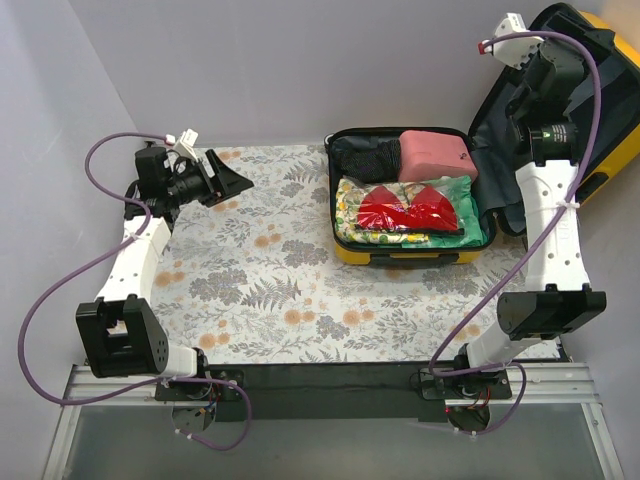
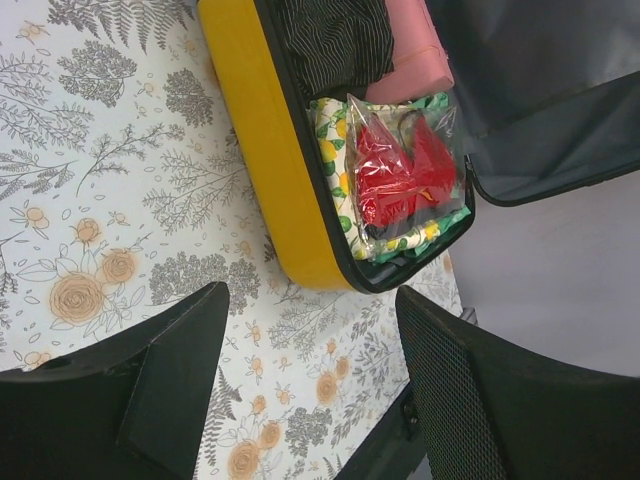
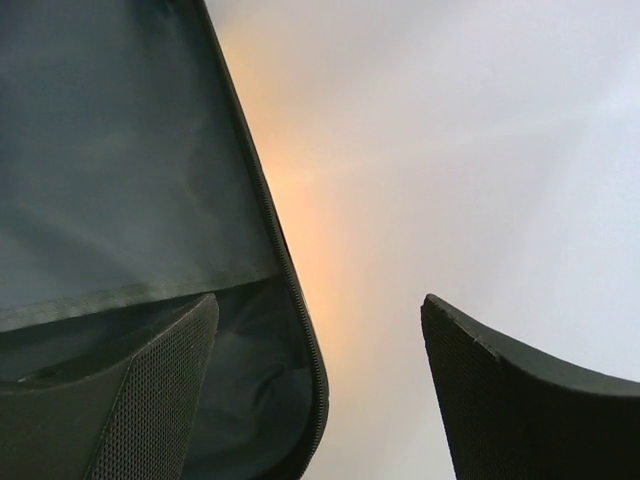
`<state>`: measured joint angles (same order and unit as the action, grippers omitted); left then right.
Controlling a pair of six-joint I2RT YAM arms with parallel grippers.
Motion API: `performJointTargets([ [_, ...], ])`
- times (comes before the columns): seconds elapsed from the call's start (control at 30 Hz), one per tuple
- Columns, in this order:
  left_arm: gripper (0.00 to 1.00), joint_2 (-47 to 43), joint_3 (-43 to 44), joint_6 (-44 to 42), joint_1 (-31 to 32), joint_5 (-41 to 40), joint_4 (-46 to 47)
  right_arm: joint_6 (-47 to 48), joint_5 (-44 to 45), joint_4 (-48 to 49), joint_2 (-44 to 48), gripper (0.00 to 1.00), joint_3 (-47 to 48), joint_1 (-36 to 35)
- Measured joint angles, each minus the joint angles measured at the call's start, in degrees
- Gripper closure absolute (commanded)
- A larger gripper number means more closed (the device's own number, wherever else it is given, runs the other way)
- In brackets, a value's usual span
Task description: Pack the luggage
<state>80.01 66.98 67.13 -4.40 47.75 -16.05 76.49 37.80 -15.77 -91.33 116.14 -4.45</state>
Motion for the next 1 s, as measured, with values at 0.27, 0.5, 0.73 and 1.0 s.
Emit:
performJointTargets([
  [0.27,0.34,-3.2,-2.0,0.9,0.0,0.1,0.3,0.7,-2.7,1.0,-0.5,0.18,-1.7,5.0],
  [0.5,0.35,-3.7,-2.5,1.5,0.0,0.2,1.5,0.8,-5.1,1.0,-2.4,0.28,-1.7,10.2],
  [0.73,0.35,-3.7,-3.7,1.9,0.0,0.1,1.5,0.7,-7.0,1.0,-3.9,0.45,-1.7,12.3],
  [1.0,0.36,-3.7,-3.8,2.0,0.0,-0.1,1.7,0.6,-8.0,1.6,-4.3,0.79,-2.1,12.5],
])
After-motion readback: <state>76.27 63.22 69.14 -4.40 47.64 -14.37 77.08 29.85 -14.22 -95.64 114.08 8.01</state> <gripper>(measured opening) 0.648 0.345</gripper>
